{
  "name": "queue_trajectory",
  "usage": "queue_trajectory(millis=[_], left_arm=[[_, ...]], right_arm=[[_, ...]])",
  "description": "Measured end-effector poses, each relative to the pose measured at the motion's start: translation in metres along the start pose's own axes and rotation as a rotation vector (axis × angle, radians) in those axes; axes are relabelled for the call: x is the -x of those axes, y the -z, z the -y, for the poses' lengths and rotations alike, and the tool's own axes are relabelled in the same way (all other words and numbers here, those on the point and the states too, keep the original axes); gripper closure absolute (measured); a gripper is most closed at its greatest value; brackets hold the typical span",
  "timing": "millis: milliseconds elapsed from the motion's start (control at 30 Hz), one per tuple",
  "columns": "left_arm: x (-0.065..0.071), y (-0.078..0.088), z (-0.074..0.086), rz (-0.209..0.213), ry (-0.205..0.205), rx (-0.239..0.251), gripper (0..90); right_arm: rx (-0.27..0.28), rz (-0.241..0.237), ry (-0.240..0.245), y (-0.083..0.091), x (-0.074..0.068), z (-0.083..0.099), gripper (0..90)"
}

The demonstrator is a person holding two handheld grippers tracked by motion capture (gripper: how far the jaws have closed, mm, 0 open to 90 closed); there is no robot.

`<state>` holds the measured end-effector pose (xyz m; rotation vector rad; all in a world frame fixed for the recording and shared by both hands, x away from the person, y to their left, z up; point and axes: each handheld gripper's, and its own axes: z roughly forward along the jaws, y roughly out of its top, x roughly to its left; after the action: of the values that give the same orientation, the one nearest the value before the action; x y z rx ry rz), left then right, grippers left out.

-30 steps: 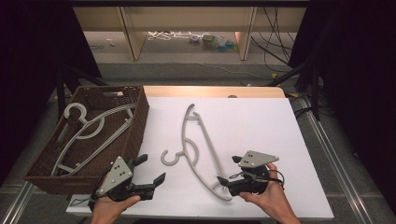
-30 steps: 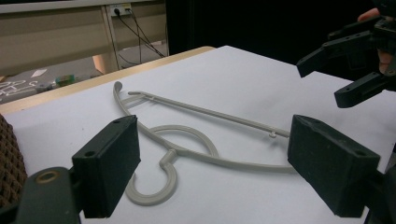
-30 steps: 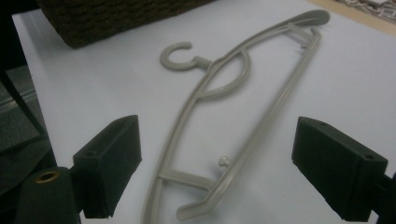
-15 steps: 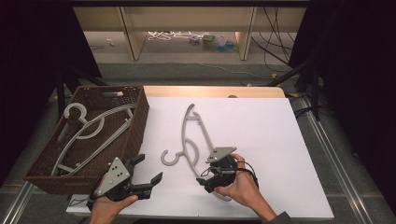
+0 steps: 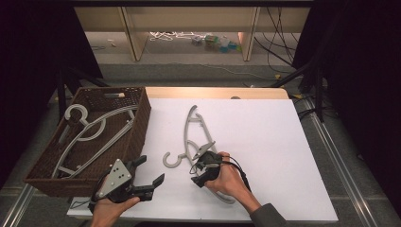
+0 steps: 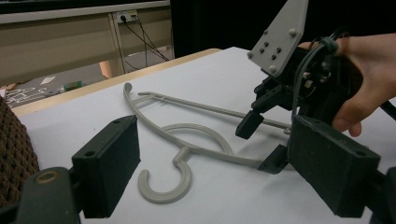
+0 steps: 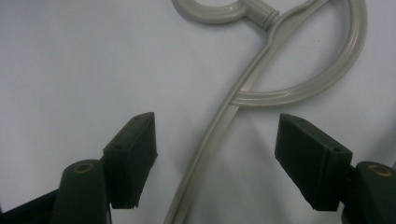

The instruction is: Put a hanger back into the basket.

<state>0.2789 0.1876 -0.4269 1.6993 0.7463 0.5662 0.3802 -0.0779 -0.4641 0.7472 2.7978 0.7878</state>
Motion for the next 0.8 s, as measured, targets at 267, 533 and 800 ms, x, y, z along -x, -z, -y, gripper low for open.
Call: queue_trajectory(millis=[267, 533, 800], left_arm=[[0.0, 0.0, 0.0, 0.013, -0.003, -0.007, 16.7], [0.001, -0.001, 0.0, 0.015, 0.0, -0.007, 16.7], [0.0, -0.001, 0.0, 0.016, -0.004, -0.009, 16.7]], right_arm=[[-0.08, -0.032, -0.013, -0.011, 0.004, -0.006, 47.1], [-0.127, -0.013, 0.007, -0.01, 0.005, -0.011, 55.7], [-0.18, -0.016, 0.024, -0.011, 0.004, -0.018, 59.4]])
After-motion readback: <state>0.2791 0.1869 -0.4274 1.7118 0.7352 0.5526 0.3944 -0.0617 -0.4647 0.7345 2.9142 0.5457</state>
